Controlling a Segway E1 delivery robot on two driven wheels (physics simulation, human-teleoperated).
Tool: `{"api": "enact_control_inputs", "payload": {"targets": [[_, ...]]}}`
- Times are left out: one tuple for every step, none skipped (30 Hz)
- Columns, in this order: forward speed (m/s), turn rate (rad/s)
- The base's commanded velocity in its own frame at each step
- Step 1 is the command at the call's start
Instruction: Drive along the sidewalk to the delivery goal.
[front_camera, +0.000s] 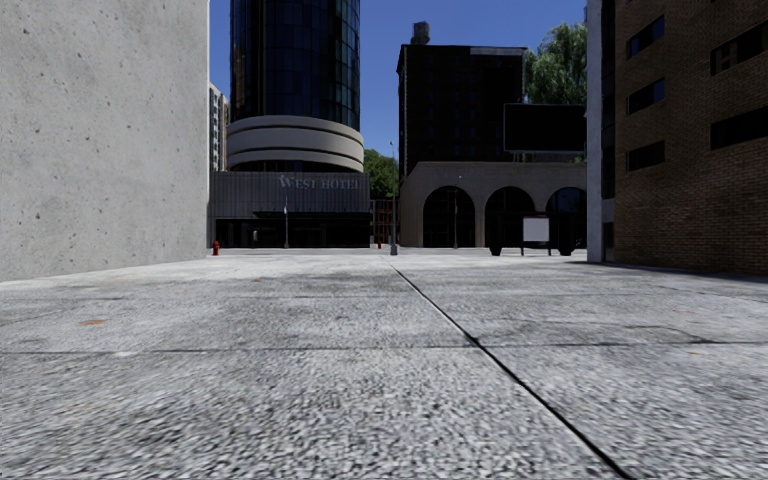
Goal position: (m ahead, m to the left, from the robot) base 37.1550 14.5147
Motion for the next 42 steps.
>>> {"api": "enact_control_inputs", "payload": {"targets": [[2.0,-0.02],[2.0,-0.05],[2.0,-0.08],[2.0,-0.1],[2.0,-0.1],[2.0,-0.12],[2.0,-0.12],[2.0,-0.14],[2.0,-0.14],[2.0,-0.31],[2.0,-0.43],[2.0,-0.46],[2.0,-0.46],[2.0,-0.46],[2.0,-0.46],[2.0,-0.46],[2.0,-0.46],[2.0,-0.45],[2.0,-0.38],[2.0,-0.36],[2.0,-0.36],[1.99,-0.36],[1.96,-0.36],[1.95,-0.36],[1.95,-0.36],[1.96,-0.36],[1.95,-0.36],[1.94,-0.36],[1.94,-0.36],[1.94,-0.36],[1.96,-0.36],[2.0,-0.36],[2.0,-0.36],[2.0,-0.36],[2.0,-0.36],[2.0,-0.37],[2.0,-0.37],[2.0,-0.46],[2.0,-0.54],[2.0,-0.56],[2.0,-0.56],[2.0,-0.57]]}}
